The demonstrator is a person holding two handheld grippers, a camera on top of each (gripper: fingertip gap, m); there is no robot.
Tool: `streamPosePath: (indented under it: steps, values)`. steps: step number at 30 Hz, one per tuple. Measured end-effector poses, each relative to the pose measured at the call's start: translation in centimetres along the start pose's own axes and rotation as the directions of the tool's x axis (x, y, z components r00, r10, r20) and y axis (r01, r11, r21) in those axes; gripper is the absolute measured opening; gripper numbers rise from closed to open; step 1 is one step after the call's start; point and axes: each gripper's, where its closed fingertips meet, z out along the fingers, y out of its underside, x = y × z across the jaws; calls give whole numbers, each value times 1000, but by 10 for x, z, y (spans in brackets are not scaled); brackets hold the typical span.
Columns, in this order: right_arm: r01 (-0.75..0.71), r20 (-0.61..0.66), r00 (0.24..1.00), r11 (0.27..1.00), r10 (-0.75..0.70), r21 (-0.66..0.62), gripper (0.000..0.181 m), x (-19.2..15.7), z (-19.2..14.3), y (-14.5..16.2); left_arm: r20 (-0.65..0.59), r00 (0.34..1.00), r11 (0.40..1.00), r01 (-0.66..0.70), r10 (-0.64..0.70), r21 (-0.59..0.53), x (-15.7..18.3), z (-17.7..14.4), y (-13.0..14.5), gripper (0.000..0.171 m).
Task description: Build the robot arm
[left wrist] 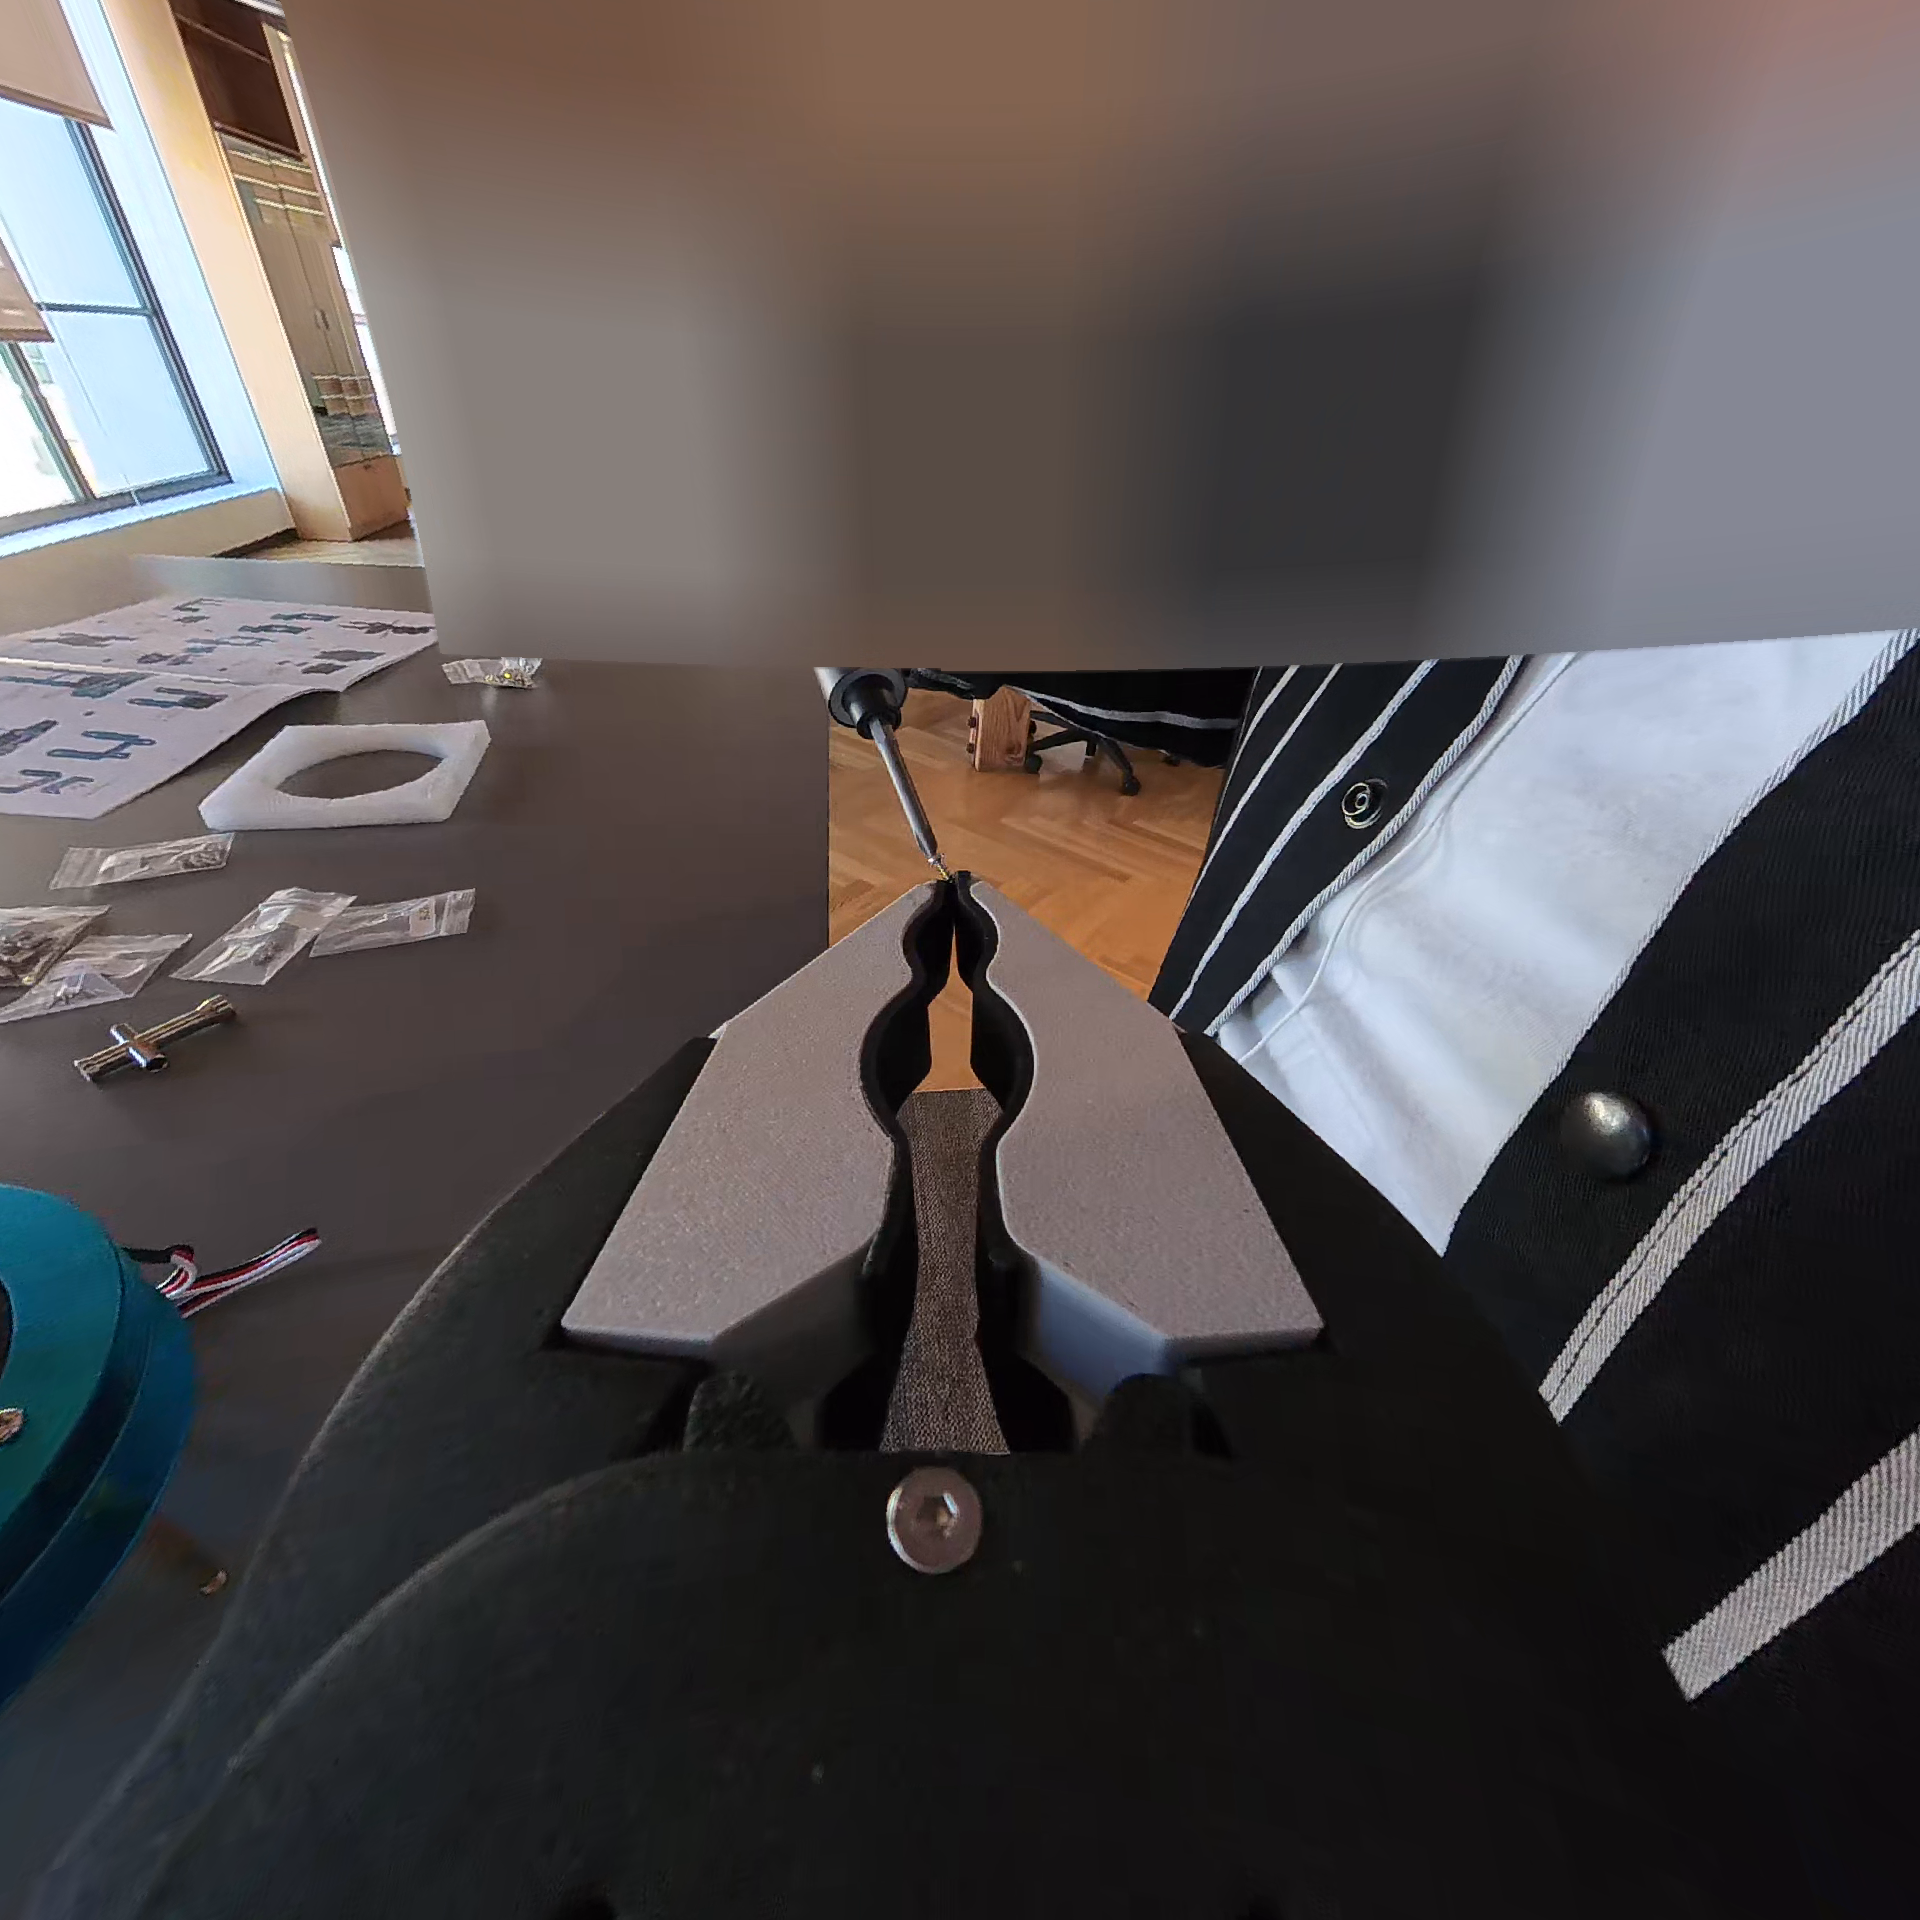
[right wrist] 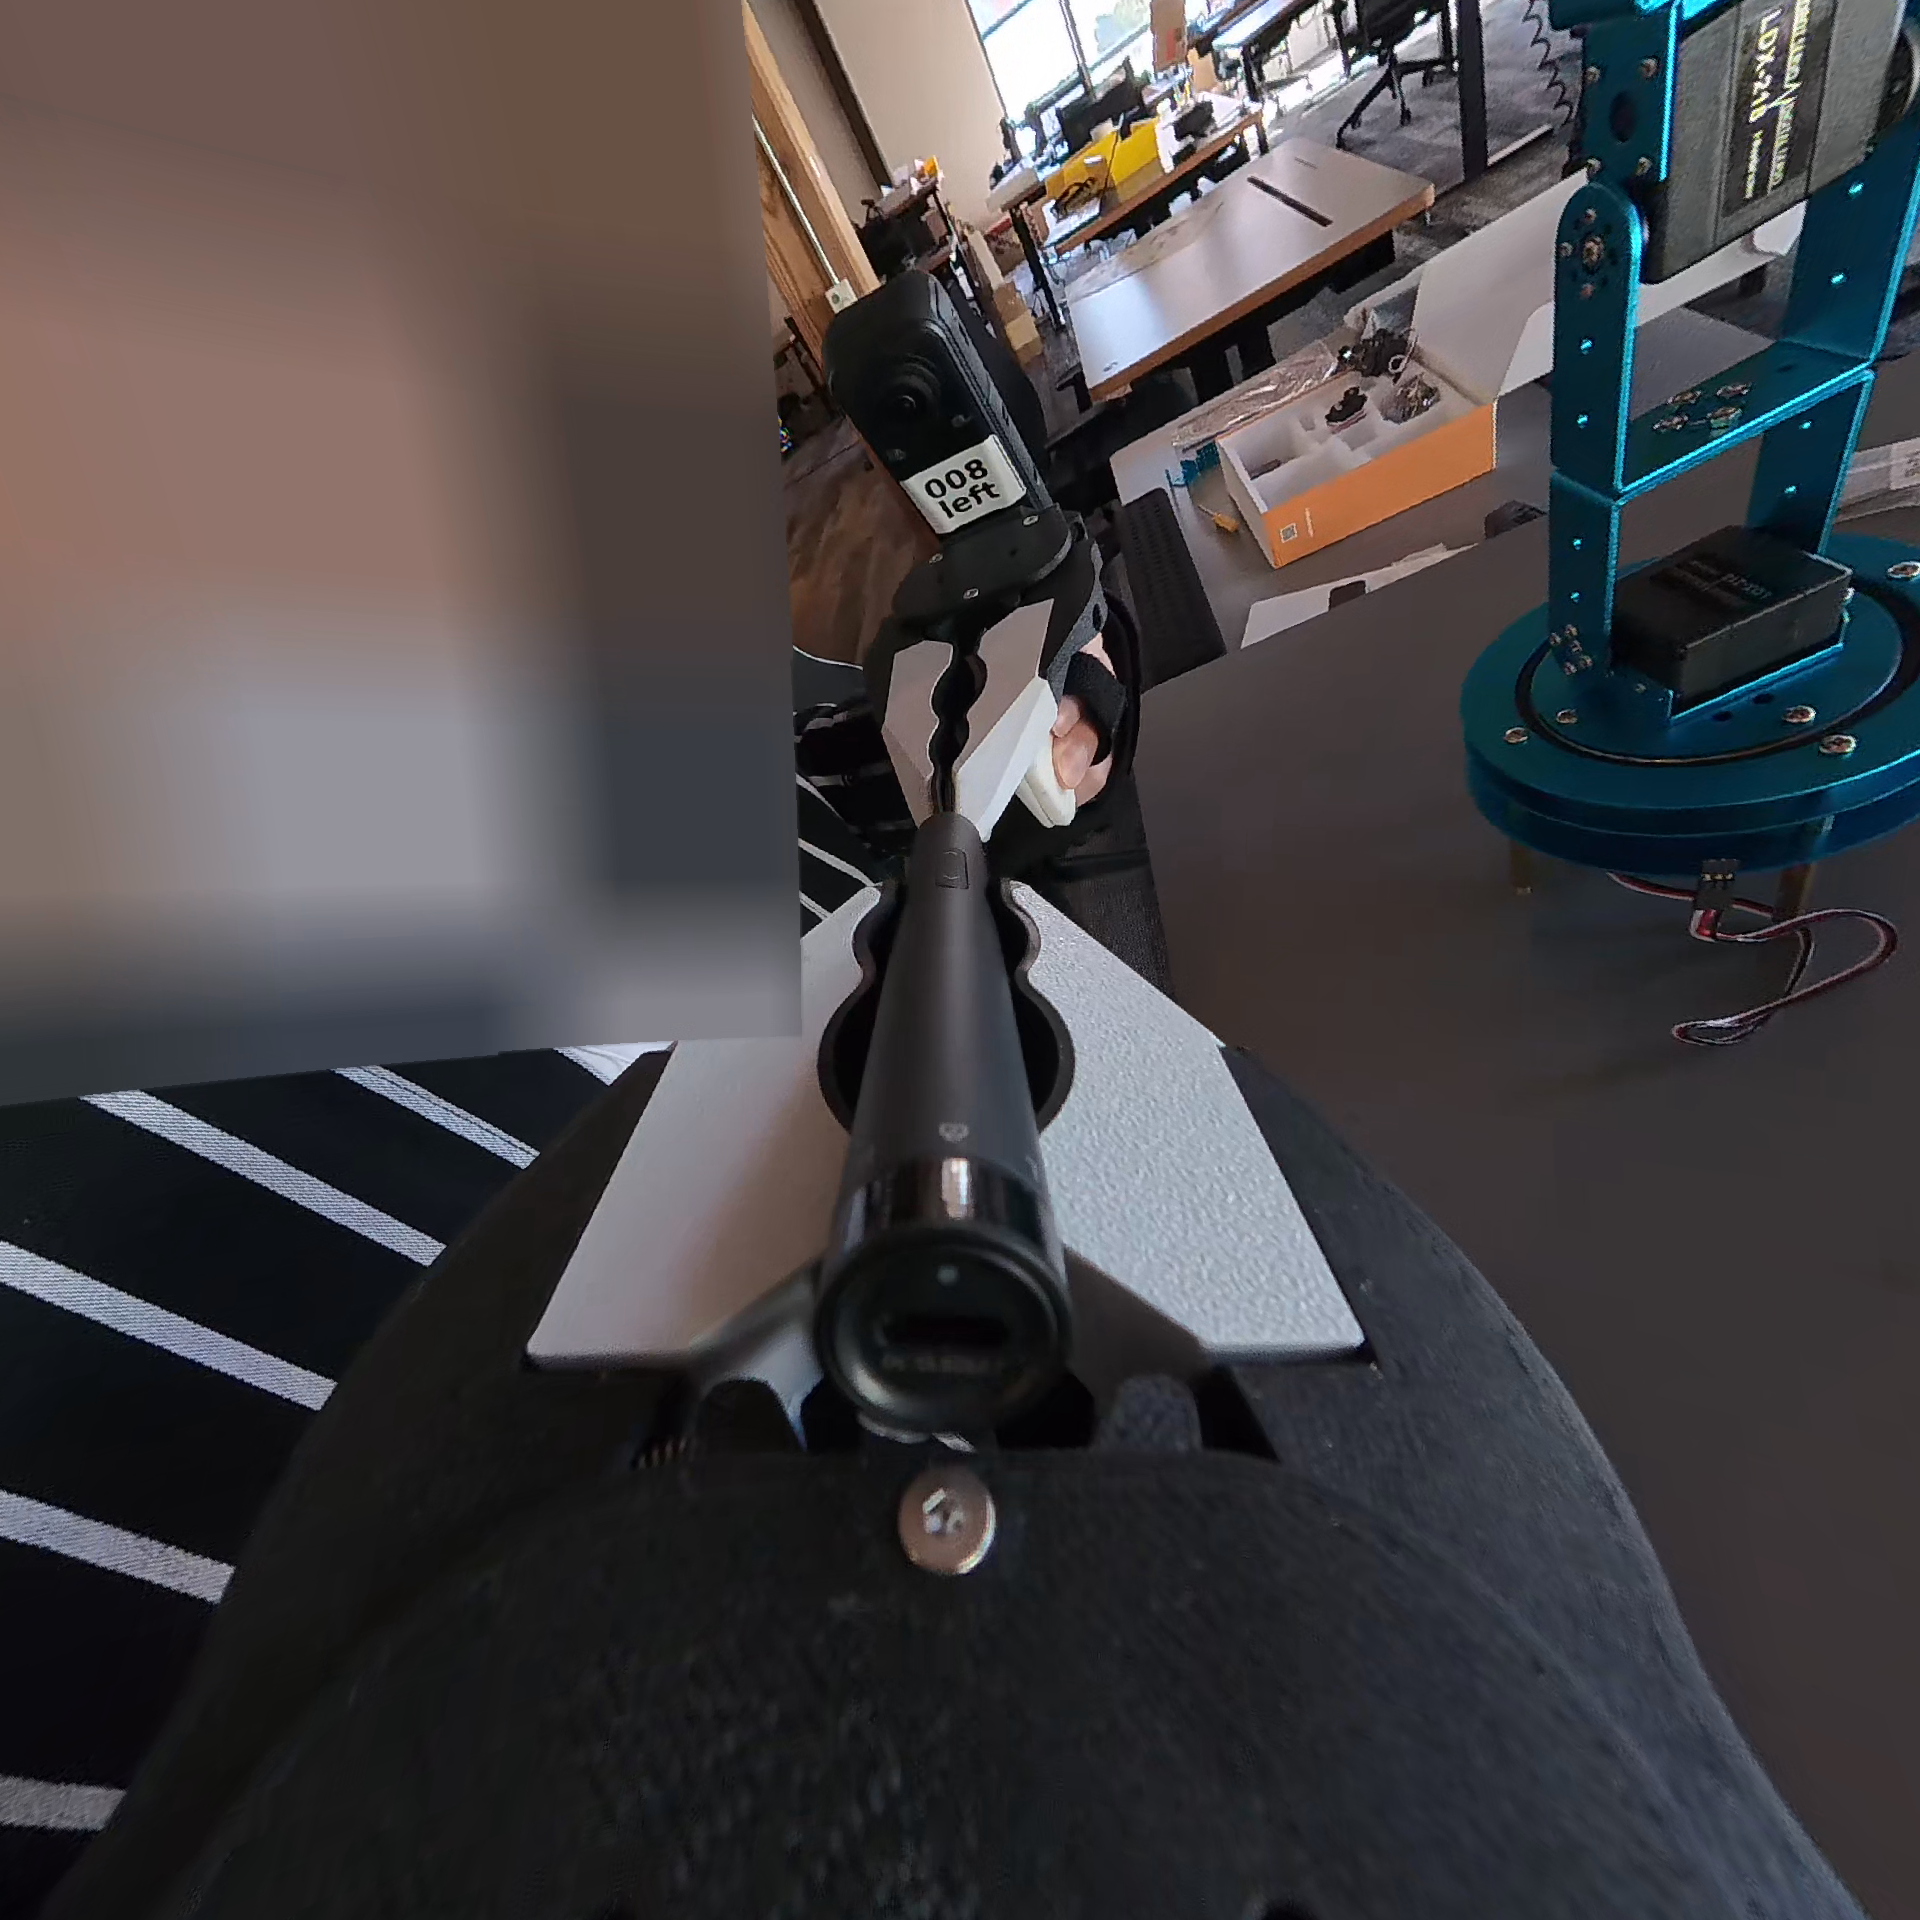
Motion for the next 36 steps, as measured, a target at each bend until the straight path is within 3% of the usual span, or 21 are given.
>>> streamPosePath:
  steps: [22, 31, 36]
  values:
    - [10, -6, 1000, 1000, -11, -17, 18, 3, -3, 6, -11, 999, 999, 49, -49, -19, -4, 5, 6, 0]
    - [15, -18, 1000, 1000, -15, -7, 18, 7, -3, 5, 9, 997, 997, 71, -71, -14, -9, 5, 7, 19]
    - [104, -89, 991, 994, -100, 40, 18, 14, -10, -2, 176, 977, 991, 113, -123, 66, -37, -18, 4, 39]
